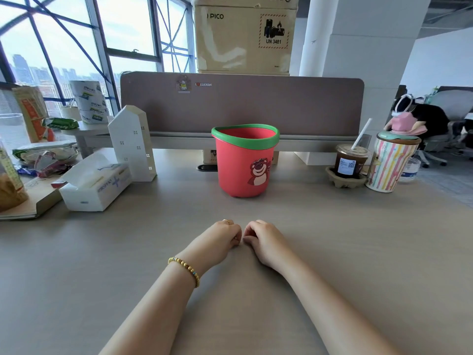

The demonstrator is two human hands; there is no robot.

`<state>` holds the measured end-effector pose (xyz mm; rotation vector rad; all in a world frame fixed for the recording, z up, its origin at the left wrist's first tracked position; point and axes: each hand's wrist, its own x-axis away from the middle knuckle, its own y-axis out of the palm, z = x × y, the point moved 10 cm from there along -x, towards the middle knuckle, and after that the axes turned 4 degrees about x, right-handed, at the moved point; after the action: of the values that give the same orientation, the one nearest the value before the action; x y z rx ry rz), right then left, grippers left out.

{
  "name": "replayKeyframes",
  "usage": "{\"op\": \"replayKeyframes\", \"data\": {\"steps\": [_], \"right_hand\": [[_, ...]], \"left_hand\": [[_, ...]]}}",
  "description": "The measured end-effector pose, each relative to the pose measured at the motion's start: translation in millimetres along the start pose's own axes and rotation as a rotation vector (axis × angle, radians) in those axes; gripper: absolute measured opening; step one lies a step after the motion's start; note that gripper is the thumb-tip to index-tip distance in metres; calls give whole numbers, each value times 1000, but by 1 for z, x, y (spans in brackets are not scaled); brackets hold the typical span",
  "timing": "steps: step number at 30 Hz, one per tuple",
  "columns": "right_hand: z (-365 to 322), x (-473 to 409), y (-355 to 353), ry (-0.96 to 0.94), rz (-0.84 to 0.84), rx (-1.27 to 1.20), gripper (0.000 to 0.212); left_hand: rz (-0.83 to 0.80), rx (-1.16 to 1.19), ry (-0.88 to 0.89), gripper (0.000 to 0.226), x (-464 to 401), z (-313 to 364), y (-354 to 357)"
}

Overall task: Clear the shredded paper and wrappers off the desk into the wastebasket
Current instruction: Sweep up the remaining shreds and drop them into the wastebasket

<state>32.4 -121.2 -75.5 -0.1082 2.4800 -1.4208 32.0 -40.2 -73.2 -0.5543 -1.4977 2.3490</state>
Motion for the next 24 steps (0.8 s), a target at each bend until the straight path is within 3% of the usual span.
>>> {"op": "replayKeyframes", "data": {"steps": [9, 19, 24], "right_hand": [[29, 1, -12, 164, 82, -309, 12], [44, -2, -29, 245, 169, -638, 19], [28, -23, -57, 200, 207, -707, 22]], "left_hand": [[306, 346, -150, 6, 6, -28, -29], [386, 487, -215, 7, -1, -33, -38], [446, 539, -196, 8, -24, -25, -77]]}}
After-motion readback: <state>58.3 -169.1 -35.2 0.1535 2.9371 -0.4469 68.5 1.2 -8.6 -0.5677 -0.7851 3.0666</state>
